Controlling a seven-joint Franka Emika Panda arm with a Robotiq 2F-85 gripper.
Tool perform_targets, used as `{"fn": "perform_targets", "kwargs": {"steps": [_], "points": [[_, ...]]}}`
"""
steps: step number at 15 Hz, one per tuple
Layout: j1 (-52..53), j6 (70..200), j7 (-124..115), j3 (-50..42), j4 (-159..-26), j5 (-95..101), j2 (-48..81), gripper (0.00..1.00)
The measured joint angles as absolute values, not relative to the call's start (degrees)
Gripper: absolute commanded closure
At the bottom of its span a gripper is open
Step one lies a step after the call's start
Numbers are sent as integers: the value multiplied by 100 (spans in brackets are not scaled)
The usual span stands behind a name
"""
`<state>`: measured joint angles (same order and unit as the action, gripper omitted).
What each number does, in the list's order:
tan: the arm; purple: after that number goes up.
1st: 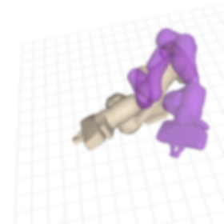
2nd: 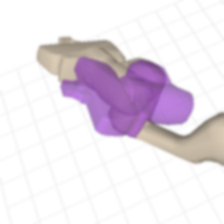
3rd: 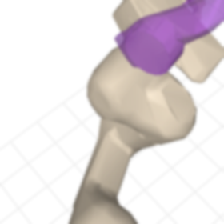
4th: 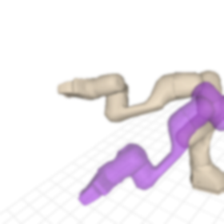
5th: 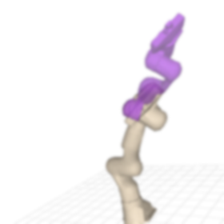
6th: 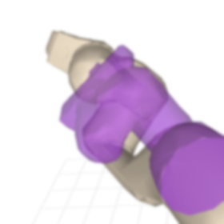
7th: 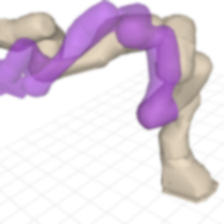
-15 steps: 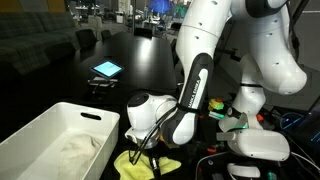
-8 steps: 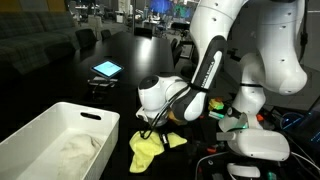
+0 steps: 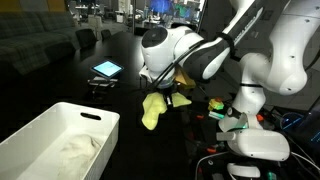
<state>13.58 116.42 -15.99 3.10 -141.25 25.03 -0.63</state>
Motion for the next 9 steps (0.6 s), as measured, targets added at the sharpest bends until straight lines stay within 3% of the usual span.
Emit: {"fn": "perform_targets", "kwargs": {"steps": [9], "points": [[1032, 11183, -1667, 628, -13575, 2684, -1119, 89]]}}
